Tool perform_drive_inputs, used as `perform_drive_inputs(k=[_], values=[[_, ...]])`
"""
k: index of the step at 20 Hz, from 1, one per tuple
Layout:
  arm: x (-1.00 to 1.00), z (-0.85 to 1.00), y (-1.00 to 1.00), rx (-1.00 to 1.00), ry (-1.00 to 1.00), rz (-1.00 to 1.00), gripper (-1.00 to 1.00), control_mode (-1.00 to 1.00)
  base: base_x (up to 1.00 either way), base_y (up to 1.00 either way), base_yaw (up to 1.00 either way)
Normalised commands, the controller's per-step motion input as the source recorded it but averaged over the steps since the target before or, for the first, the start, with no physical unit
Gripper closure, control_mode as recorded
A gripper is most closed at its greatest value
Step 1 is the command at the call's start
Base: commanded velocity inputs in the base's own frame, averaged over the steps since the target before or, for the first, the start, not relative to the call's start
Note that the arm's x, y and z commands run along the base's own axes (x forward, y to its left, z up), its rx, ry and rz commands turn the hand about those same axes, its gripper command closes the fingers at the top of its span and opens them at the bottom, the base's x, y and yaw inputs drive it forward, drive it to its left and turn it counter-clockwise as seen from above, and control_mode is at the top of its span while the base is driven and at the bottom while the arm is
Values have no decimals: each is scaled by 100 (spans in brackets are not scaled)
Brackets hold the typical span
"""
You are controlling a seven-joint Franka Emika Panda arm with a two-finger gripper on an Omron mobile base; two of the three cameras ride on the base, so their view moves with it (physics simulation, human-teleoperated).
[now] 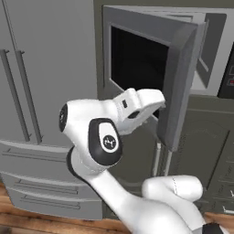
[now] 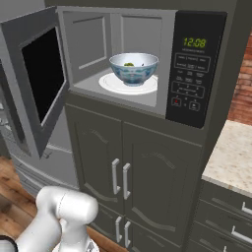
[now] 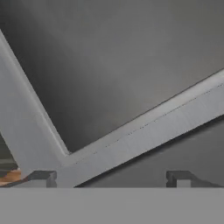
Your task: Place the bowl containing the garlic and broccoli in the microwave. Close the microwave door and press the start button to microwave the meal.
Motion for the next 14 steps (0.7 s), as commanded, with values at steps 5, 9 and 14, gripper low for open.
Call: perform_drive_inputs(k=[5,9,14], values=[[11,2,-100,43,0,3,-100,-100,0,0,0],[83,0,-98,30,4,17,-100,-100,0,0,0],[100,-9,-70,8,6,22,-100,-100,0,0,0]])
